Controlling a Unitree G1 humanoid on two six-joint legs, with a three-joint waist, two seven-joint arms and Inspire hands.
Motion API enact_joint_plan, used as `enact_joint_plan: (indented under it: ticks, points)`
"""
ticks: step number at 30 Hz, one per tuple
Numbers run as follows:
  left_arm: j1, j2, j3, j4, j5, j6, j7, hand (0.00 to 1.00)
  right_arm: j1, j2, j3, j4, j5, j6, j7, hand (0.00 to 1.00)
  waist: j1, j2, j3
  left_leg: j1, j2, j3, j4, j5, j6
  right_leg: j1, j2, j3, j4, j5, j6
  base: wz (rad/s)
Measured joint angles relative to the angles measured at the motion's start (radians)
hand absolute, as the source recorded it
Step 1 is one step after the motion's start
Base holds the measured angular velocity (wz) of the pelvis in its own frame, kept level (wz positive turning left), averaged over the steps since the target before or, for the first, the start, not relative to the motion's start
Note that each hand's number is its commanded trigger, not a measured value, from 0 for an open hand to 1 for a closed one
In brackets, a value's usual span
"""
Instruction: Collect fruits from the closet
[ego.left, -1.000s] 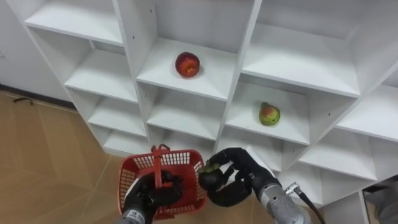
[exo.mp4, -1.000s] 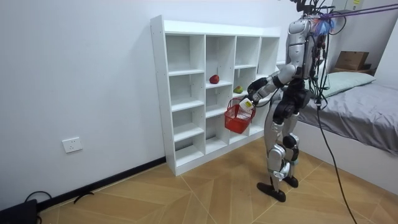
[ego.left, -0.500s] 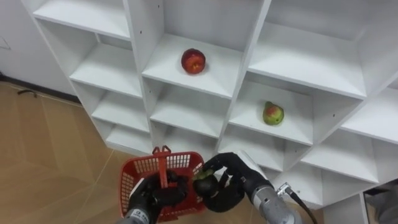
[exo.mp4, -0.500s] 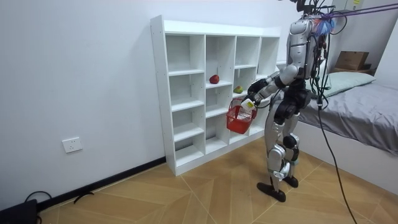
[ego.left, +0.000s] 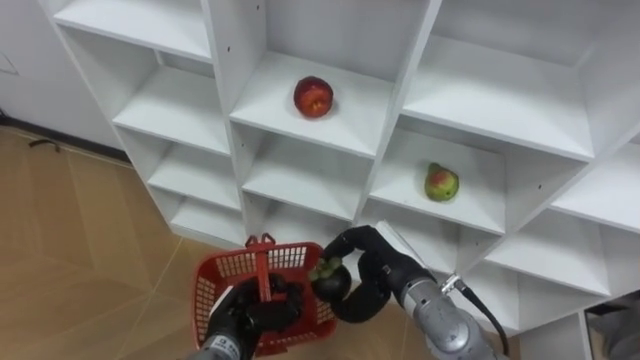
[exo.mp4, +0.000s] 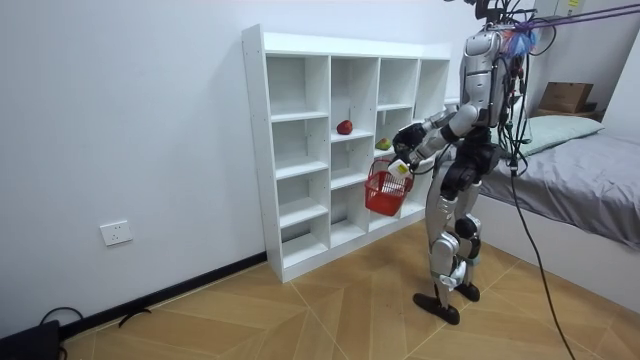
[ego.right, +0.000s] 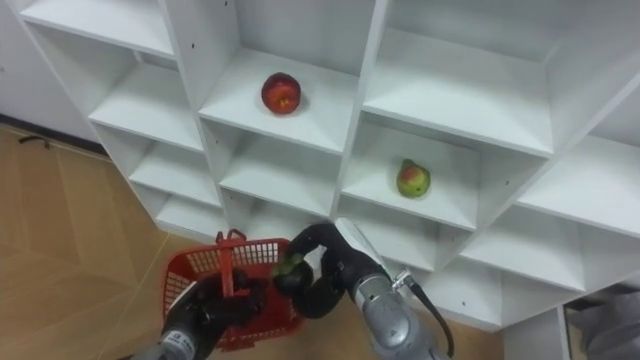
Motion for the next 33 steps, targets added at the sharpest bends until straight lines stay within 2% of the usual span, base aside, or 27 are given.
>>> enact_joint_plan:
  ticks: [7, 20, 28, 33]
  points:
    - [-0.005, 0.005, -0.017, 0.056, 0.0, 0.004, 0.0, 1.0, -0.012, 0.0, 0.004, 0.0, 0.001, 0.009, 0.0, 1.0, 0.0, 0.0, 0.0003, 0.0, 0.0, -0.001, 0.001, 0.0, 0.0, 0.001, 0.0, 0.0, 0.0, 0.0, 0.0, 0.0]
    - [-0.005, -0.003, -0.037, 0.065, 0.0, 0.009, -0.001, 1.0, -0.039, 0.001, 0.005, 0.0, 0.012, 0.012, -0.007, 1.0, 0.002, 0.005, 0.0035, -0.013, -0.002, -0.016, 0.011, 0.0, 0.0, 0.001, 0.0, -0.009, -0.002, 0.0, 0.0, 0.03]
    - [-0.005, -0.018, -0.035, 0.065, 0.02, 0.009, -0.002, 1.0, -0.05, 0.038, 0.006, 0.0, 0.012, 0.012, -0.023, 1.0, 0.005, 0.005, 0.0034, -0.012, -0.002, -0.017, 0.011, 0.0, 0.0, 0.002, 0.0, -0.017, -0.002, 0.0, 0.0, 0.0]
    - [-0.005, -0.021, -0.036, 0.064, 0.032, 0.009, -0.012, 1.0, -0.05, 0.036, 0.023, 0.004, 0.005, 0.012, -0.023, 1.0, 0.011, 0.004, 0.0034, -0.012, -0.002, -0.017, 0.008, 0.0, 0.0, 0.003, 0.0, -0.017, -0.002, 0.0, 0.0, 0.0]
